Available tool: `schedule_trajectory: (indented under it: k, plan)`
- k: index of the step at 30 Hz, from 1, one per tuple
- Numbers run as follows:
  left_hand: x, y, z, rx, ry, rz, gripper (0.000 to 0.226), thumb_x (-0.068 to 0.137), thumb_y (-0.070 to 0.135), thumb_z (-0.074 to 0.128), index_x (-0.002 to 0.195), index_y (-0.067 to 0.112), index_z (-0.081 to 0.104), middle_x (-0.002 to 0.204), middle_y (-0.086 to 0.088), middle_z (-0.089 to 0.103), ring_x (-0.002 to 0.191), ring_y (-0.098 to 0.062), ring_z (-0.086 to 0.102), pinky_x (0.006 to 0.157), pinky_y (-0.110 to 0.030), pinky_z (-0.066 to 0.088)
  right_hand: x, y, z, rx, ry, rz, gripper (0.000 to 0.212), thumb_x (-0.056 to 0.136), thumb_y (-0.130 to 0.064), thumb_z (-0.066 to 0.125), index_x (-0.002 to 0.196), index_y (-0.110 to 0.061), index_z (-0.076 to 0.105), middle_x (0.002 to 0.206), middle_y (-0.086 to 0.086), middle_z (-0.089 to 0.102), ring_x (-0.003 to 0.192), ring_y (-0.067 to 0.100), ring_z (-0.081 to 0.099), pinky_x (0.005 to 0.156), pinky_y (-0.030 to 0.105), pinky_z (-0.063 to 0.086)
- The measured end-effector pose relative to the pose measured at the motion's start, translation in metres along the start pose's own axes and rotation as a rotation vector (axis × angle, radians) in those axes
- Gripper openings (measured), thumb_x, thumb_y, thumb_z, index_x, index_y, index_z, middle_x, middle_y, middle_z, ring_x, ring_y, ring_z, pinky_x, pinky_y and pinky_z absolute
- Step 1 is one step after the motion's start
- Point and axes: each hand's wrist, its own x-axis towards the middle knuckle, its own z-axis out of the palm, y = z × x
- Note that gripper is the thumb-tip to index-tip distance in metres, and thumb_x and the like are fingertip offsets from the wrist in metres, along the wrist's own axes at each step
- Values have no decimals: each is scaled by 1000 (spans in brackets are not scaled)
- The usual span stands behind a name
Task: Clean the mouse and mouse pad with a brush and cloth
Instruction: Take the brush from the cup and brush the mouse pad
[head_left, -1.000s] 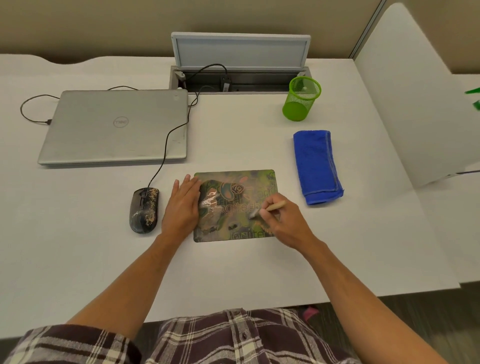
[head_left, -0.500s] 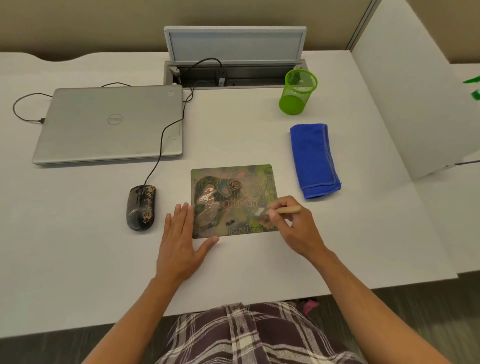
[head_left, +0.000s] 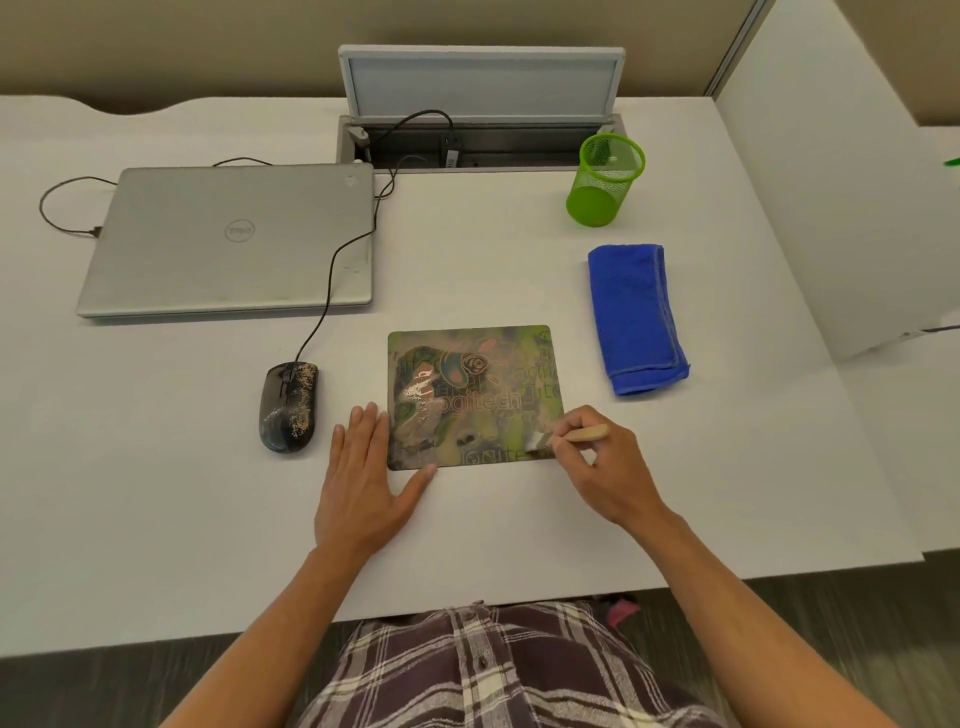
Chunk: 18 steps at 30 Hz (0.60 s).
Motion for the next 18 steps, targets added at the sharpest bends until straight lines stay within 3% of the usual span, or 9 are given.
schedule_trajectory:
  k: [5,11,18]
  plan:
    - [0,0,1,-4,2,-5,93,87,73,31,151,6,25,160,-10,20,149,-18,4,122,-40,5,7,-10,8,55,42,-14,9,87,-15,61,83,-23,61,82,-12,64,78,11,62,62,20,50]
    - [0,1,1,-10,15,-5,91,87,72,33,150,5,26,159,-11,22,149,-20,7,121,-43,8,14,-22,37,74,-80,-8,7,89,-15,60,87,-21,61,95,-7,68,88,7,62,71,21,51]
    - [0,0,0,2,9,-4,91,88,71,32,151,6,25,159,-12,21,149,-21,6,121,-44,8,-5,-11,7,-24,-34,-38,6,84,-20,58,80,-24,57,81,-11,63,76,10,60,62,14,45]
